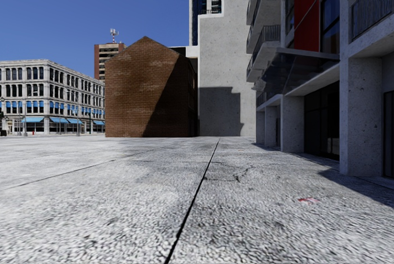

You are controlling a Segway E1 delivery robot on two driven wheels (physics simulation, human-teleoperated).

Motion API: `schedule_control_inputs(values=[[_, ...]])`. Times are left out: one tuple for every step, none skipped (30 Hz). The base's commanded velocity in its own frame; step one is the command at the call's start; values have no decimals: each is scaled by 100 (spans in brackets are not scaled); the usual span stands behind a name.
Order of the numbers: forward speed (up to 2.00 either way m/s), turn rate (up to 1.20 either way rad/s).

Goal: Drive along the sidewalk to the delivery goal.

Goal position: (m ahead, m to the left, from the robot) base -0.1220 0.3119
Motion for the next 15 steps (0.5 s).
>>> schedule_control_inputs(values=[[0,0],[0,0],[0,0],[0,0],[0,0],[0,0],[0,0],[0,0],[0,0],[0,0],[0,0],[0,0],[0,0],[0,0],[0,0]])
